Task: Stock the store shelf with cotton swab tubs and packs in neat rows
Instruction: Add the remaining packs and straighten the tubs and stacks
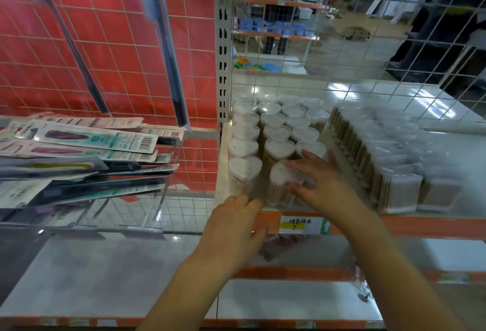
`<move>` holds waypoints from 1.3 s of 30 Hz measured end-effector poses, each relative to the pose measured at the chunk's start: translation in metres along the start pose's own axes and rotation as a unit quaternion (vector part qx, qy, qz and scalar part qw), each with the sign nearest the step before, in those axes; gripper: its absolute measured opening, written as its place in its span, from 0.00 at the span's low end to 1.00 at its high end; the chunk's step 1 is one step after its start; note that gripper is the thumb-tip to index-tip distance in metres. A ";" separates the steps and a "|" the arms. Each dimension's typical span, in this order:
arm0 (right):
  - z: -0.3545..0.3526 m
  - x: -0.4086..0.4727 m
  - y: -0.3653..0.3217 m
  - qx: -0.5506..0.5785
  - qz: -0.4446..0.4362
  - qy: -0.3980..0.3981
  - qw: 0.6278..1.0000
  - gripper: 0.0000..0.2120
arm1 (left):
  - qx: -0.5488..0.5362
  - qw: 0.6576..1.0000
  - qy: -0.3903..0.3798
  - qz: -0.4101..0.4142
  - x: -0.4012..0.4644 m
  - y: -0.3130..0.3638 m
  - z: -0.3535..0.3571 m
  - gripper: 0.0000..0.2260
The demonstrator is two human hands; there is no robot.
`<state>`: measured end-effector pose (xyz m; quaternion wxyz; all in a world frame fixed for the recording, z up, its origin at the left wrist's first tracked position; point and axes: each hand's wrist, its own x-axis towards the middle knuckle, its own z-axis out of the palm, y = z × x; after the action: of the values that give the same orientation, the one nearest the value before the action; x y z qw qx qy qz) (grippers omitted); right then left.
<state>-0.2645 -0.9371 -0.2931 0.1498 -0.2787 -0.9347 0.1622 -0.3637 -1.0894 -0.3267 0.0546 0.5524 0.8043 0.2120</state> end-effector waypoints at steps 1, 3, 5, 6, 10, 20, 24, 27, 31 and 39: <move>0.000 0.000 -0.001 0.009 -0.001 0.010 1.000 0.22 | 0.003 1.000 0.002 0.007 -0.001 -0.001 -0.001 0.17; 0.000 -0.001 -0.002 0.011 -0.007 0.019 1.000 0.22 | 0.001 1.000 0.007 0.021 -0.003 -0.002 -0.002 0.18; 0.000 -0.002 -0.005 0.015 0.002 0.014 1.000 0.22 | -0.004 1.000 0.012 0.027 -0.004 -0.003 -0.004 0.19; 0.000 -0.002 -0.006 0.019 0.008 0.015 1.000 0.22 | -0.003 0.999 0.017 0.029 -0.005 -0.003 -0.003 0.19; -0.004 -0.004 -0.011 0.049 0.025 0.027 0.998 0.21 | -0.017 0.997 0.068 0.022 -0.006 0.002 -0.001 0.18; -0.018 -0.022 -0.027 0.228 0.082 0.133 0.961 0.15 | -0.256 0.941 0.220 -0.022 -0.014 0.008 -0.001 0.15; -0.012 -0.033 -0.047 0.347 0.085 0.130 0.925 0.14 | -0.447 0.877 0.172 -0.045 -0.022 0.009 -0.010 0.07; -0.009 -0.040 -0.057 0.383 0.069 0.116 0.914 0.14 | -0.567 0.812 0.115 -0.079 -0.025 0.007 -0.016 0.10; -0.008 -0.048 -0.066 0.375 0.072 0.101 0.919 0.13 | -0.621 0.774 0.023 -0.116 -0.029 -0.008 -0.015 0.10; -0.023 -0.056 -0.075 0.426 0.080 0.073 0.898 0.11 | -0.774 0.618 -0.124 -0.056 -0.030 -0.012 -0.008 0.26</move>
<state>-0.2464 -1.0233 -0.2545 0.3089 -0.2732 -0.7372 0.5353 -0.3650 -1.1225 -0.3284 0.5733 0.2805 0.3573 0.6818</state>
